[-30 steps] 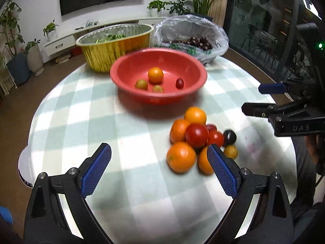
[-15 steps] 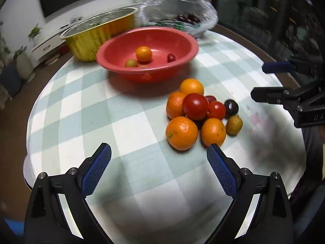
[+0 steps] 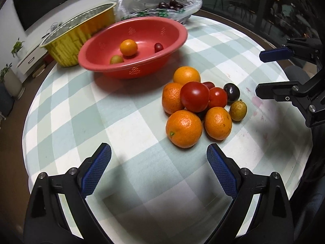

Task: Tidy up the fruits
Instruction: 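Withdraw both open tools from the bowl back toward the fruit pile, then grasp a large orange with the left tool while the right tool grasps a yellow-brown fruit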

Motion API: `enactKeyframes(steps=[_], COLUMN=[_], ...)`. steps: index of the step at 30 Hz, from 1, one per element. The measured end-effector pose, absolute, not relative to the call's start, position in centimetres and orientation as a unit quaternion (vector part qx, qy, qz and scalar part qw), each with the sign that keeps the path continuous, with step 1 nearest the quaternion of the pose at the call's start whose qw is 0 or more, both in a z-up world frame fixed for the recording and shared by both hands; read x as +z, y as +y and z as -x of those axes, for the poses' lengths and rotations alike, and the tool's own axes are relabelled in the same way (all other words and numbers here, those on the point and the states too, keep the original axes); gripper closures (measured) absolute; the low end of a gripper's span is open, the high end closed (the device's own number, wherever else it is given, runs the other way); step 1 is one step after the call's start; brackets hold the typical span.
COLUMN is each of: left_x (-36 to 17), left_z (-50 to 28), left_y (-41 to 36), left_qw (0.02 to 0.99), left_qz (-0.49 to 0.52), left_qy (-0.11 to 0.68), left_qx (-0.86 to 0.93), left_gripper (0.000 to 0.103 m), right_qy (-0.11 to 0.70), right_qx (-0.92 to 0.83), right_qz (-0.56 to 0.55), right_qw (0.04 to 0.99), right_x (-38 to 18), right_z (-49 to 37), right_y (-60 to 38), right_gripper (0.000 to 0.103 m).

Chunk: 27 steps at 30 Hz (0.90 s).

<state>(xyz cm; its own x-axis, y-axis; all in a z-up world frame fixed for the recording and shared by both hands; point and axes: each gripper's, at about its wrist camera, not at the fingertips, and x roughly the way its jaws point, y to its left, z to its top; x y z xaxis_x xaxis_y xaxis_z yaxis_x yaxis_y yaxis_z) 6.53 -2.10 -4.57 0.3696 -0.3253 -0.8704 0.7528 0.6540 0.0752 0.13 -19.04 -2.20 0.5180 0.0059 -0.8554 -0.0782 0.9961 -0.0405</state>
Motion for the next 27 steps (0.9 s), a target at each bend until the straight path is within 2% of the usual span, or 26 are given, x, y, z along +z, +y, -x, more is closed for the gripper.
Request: enactKeyframes(steps=[17, 19, 23, 27], left_x=[-4.9, -5.1, -5.7, -6.1], left_z=[-7.8, -7.7, -7.8, -8.0], left_y=[-2.6, -3.0, -3.6, -3.8], left_qw=[0.765, 0.757, 0.742, 0.739], left_qz=[-0.243, -0.249, -0.257, -0.253], left_qy=[0.445, 0.444, 0.451, 0.455], left_qx=[-0.397, -0.410, -0.424, -0.428], left_gripper=[0.009, 0.013, 0.034, 0.047], right_qy=[0.505, 0.506, 0.505, 0.506], right_qx=[0.076, 0.083, 0.098, 0.112], right_qz=[0.013, 0.010, -0.001, -0.014], right_qw=[0.859, 0.858, 0.858, 0.855], right_x=[-4.2, -4.4, -4.8, -5.2], right_z=[1.5, 1.5, 1.3, 1.1], right_y=[-19.2, -19.2, -19.2, -19.3], right_gripper=[0.026, 0.028, 0.034, 0.038])
